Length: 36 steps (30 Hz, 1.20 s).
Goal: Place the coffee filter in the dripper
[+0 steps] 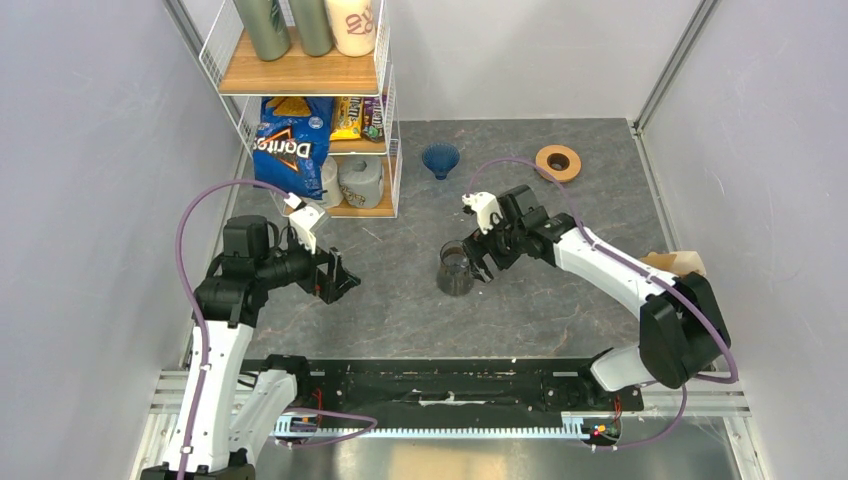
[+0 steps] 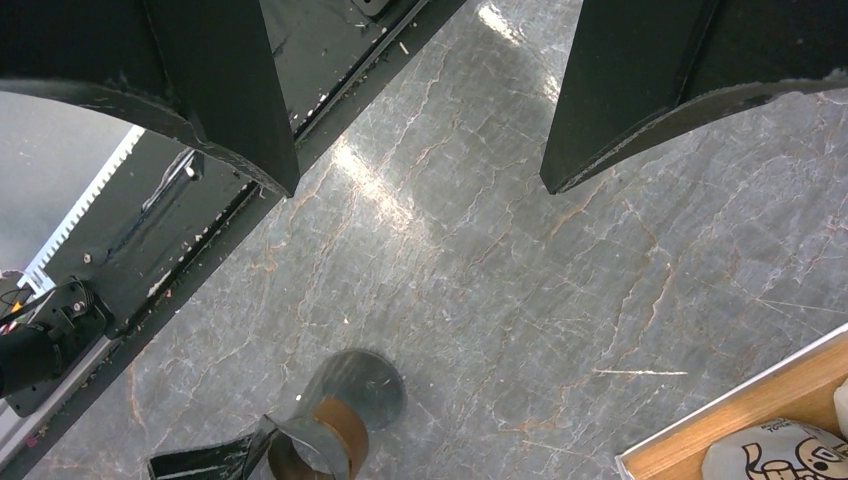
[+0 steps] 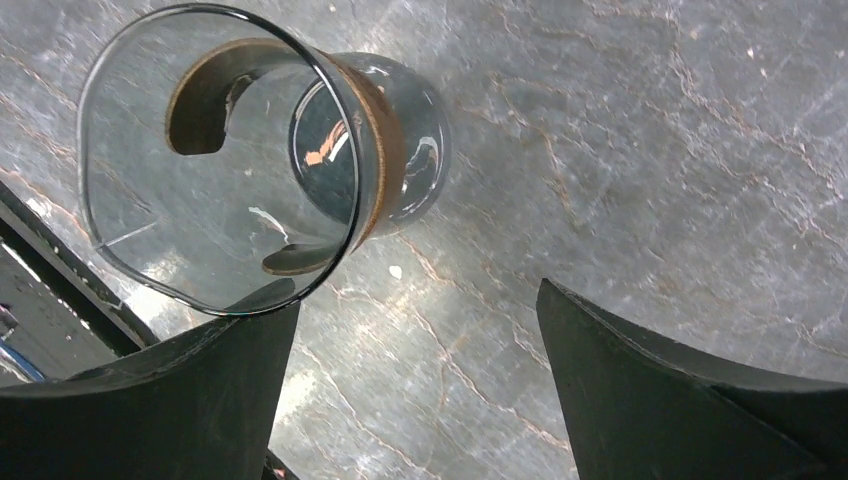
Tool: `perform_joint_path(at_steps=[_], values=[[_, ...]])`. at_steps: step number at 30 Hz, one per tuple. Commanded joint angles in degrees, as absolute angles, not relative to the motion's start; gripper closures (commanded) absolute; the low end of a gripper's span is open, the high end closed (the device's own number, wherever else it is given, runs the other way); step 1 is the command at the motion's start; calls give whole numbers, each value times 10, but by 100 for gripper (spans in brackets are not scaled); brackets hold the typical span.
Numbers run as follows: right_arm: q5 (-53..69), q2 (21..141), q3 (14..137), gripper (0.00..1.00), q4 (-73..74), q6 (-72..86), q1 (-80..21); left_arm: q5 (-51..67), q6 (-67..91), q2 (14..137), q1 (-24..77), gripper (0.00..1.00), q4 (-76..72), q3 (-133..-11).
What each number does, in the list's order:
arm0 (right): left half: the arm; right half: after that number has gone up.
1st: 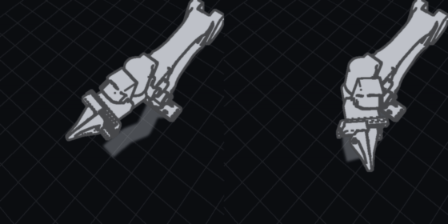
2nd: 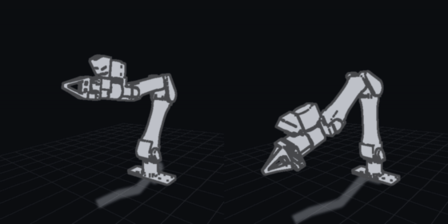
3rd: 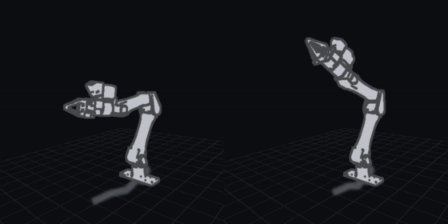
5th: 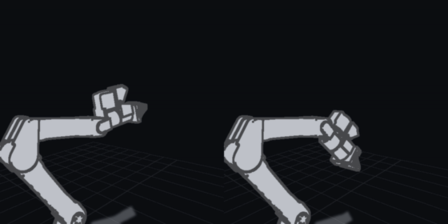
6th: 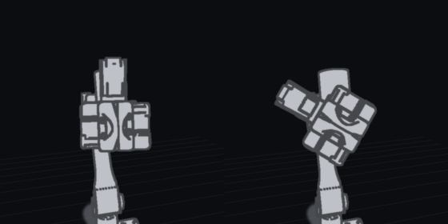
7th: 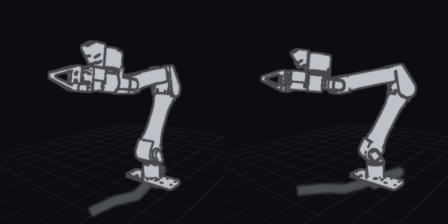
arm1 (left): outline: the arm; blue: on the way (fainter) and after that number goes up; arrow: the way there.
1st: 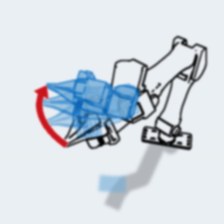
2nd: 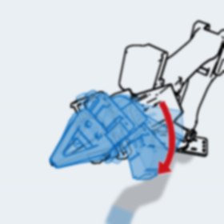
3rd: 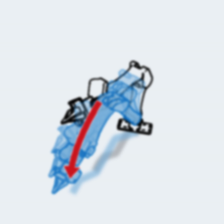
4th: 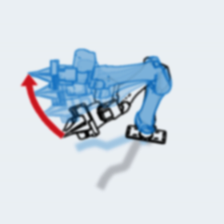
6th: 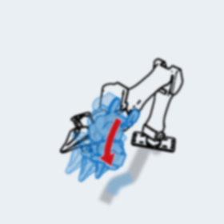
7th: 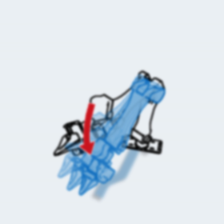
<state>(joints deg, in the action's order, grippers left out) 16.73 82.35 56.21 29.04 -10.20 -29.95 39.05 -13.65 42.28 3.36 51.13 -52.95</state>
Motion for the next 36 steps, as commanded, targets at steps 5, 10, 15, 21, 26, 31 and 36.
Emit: perform_joint_path(at_steps=[5,10,15,21,26,31,36], values=[[133,847,576,3,212,-30,-346,384,-112,421,33,0,457,-511],[115,888,604,3,195,-13,-371,379,-100,425,33,0,436,-497],[87,921,640,3,179,-1,-394,382,-101,430,33,0,433,-493],[72,957,675,3,170,31,-415,388,-99,434,34,0,406,-473],[127,954,680,3,187,13,-426,414,-113,466,39,0,379,-469],[196,907,681,3,226,-84,-412,439,-115,480,41,0,364,-467],[300,897,735,3,270,-114,-337,440,-115,467,41,0,361,-466]])
